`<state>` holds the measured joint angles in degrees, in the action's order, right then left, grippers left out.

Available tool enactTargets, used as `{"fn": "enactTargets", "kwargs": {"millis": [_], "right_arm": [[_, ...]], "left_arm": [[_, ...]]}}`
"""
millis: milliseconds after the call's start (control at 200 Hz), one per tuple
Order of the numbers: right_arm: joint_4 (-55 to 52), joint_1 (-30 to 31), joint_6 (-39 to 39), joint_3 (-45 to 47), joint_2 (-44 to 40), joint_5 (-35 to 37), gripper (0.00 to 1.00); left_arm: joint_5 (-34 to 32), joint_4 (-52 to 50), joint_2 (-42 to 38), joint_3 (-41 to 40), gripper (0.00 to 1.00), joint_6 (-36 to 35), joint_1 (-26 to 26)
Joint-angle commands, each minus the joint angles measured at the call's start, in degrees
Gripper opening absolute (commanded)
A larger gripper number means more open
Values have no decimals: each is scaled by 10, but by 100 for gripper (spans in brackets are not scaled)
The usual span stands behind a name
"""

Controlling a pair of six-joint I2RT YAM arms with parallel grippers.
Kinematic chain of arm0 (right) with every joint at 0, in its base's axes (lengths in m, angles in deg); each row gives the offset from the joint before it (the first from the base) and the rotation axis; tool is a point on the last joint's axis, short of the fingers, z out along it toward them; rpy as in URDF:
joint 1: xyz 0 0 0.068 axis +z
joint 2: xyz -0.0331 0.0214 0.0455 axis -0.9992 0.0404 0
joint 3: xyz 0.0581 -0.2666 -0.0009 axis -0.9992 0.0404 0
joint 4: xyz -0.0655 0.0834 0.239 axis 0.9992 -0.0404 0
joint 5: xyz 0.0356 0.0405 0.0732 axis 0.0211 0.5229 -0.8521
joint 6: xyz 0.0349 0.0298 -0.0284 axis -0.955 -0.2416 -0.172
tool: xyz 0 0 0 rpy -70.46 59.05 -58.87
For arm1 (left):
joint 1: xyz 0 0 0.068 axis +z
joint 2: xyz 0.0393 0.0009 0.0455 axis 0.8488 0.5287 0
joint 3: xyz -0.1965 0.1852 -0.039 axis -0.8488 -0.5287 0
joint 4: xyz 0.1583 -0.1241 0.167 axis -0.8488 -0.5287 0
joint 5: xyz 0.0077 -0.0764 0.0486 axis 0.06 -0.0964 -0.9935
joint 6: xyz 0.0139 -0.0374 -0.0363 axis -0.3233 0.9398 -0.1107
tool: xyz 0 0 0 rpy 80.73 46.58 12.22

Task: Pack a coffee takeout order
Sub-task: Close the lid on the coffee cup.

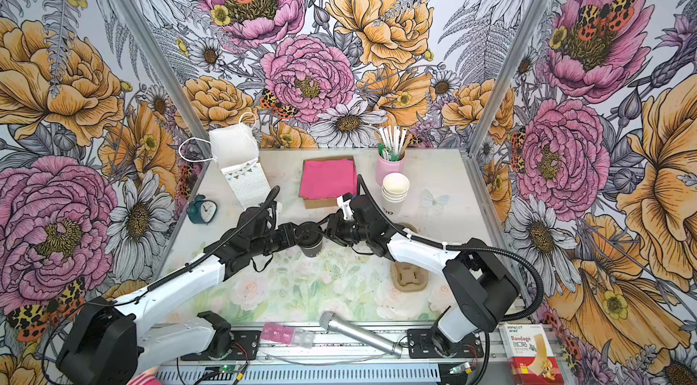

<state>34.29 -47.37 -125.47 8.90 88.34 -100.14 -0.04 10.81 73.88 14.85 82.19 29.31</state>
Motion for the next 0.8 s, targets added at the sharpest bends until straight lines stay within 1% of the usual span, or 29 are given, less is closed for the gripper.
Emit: {"fn": "enactTargets", "kwargs": {"millis": [0, 50, 140, 220, 315, 385, 525, 595, 795], "right_arm": [[-39, 1, 24, -11, -6, 34, 55], [-31, 2, 20, -12, -1, 33, 55], [-7, 6, 6, -21, 20, 14, 52], [21, 12, -7, -22, 32, 9, 52], [23, 16, -9, -29, 43, 3, 52], [31, 17, -12, -27, 47, -1, 52], [57, 18, -29, -21, 46, -7, 48], [55, 18, -30, -24, 48, -7, 45], [54, 21, -30, -32, 63, -12, 41]], "left_arm": [[-5, -54, 19, -25, 51, 4, -9], [-4, -54, 20, -25, 51, 4, -11], [-4, -52, 23, -26, 51, 4, -11], [-3, -49, 27, -26, 51, 4, -11], [-2, -45, 32, -26, 51, 5, -12], [-1, -42, 36, -26, 51, 7, -15], [-2, -35, 42, -31, 51, 11, -20], [-2, -27, 44, -37, 51, 15, -22], [-6, -1, 47, -64, 50, 32, -31]]}}
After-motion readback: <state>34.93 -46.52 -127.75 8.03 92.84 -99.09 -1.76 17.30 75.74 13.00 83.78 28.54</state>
